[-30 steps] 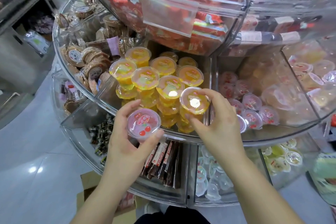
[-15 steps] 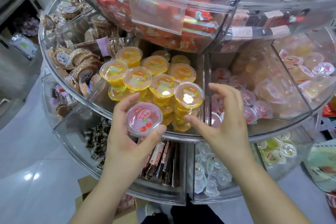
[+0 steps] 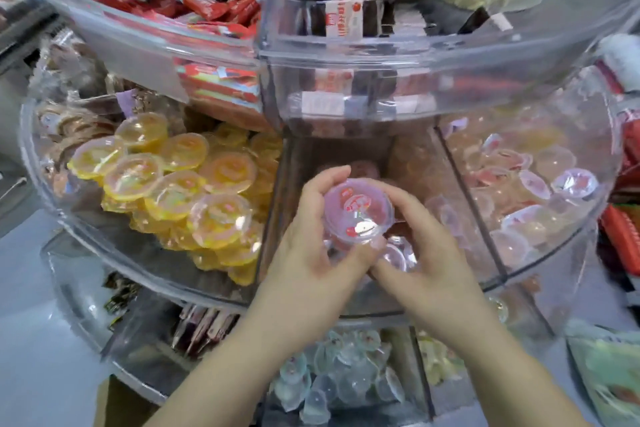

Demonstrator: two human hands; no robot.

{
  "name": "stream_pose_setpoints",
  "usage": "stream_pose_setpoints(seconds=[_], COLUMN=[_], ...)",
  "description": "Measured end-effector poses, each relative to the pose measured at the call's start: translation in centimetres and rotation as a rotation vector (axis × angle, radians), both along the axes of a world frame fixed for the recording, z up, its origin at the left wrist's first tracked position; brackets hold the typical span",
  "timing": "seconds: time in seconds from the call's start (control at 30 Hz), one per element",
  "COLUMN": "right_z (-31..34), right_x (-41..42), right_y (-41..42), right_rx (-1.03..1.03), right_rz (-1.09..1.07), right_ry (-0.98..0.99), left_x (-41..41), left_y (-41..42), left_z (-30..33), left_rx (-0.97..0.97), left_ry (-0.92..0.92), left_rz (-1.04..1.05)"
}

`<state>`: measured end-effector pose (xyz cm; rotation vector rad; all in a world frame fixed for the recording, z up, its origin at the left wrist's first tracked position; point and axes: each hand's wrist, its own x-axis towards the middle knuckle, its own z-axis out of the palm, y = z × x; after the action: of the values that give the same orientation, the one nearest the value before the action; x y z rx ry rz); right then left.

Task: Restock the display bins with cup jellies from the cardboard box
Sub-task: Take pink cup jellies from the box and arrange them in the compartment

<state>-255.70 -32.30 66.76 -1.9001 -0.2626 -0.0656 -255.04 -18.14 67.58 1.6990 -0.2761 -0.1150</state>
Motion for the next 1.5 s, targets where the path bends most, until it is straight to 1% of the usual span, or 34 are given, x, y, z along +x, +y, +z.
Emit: stream_pose_setpoints(seconds=[0.1, 0.17, 0.2, 0.3, 0.37, 0.43, 0.5, 0.57, 0.67, 0.7, 0.77, 0.87, 1.0, 1.1, 1.17, 1.2, 1.27, 1.4, 1.5], right_z=[-1.5, -2.6, -2.9, -3.7, -4.3, -5.1, -6.0, -6.8, -7.3, -7.3, -7.3, -7.7, -8.3, -7.6, -6.5, -5.9, -4.6, -1.8, 0.3], right_x=[2.1, 3.8, 4.7, 8.0, 10.3, 12.2, 13.1, 13.4, 13.7, 13.9, 14.5, 14.9, 14.8, 14.0, 12.6, 11.6, 9.6, 5.8, 2.9], right_y=[-2.9, -3.5, -3.5, -2.5, -1.5, -0.5, 0.3, 0.7, 0.8, 0.9, 1.0, 1.4, 1.1, -0.1, -1.0, -1.5, -2.0, -0.5, 2.7], right_rx=[-0.036, -0.099, -0.117, -0.143, -0.192, -0.249, -0.27, -0.309, -0.428, -0.433, -0.401, -0.383, -0.335, -0.217, -0.059, 0.011, 0.086, 0.264, 0.328], right_rz=[0.033, 0.02, -0.003, -0.069, -0.087, -0.101, -0.116, -0.121, -0.119, -0.129, -0.16, -0.192, -0.181, -0.163, -0.181, -0.185, -0.178, -0.083, 0.091], right_ry=[0.104, 0.118, 0.13, 0.173, 0.205, 0.252, 0.291, 0.27, 0.23, 0.222, 0.21, 0.209, 0.26, 0.335, 0.365, 0.376, 0.378, 0.317, 0.265], left_x=[1.5, 2.1, 2.2, 2.2, 2.1, 2.0, 1.9, 1.7, 1.4, 1.4, 1.3, 1.3, 1.2, 1.1, 1.1, 1.0, 0.9, -0.4, -3.0], left_y=[-2.4, -3.1, -3.0, -2.0, -1.1, -0.8, -1.0, -1.4, -1.6, -1.6, -1.6, -1.6, -1.5, -1.5, -1.5, -1.5, -1.2, 0.6, 3.8], left_z=[-1.9, -3.1, -3.5, -4.4, -4.5, -4.7, -4.9, -5.1, -5.4, -5.3, -5.3, -5.2, -5.3, -5.1, -4.9, -4.7, -4.2, -2.5, -1.4], left_rx=[-0.026, -0.097, -0.115, -0.002, 0.047, 0.064, 0.138, 0.193, 0.222, 0.24, 0.264, 0.24, 0.224, 0.207, 0.181, 0.156, 0.077, -0.069, -0.097], left_ry=[0.096, 0.158, 0.15, 0.017, -0.053, -0.078, -0.124, -0.156, -0.183, -0.197, -0.222, -0.218, -0.199, -0.18, -0.164, -0.153, -0.129, -0.147, -0.24], left_rz=[-0.036, 0.027, 0.086, 0.299, 0.39, 0.433, 0.453, 0.477, 0.488, 0.485, 0.475, 0.472, 0.485, 0.484, 0.477, 0.475, 0.477, 0.522, 0.586])
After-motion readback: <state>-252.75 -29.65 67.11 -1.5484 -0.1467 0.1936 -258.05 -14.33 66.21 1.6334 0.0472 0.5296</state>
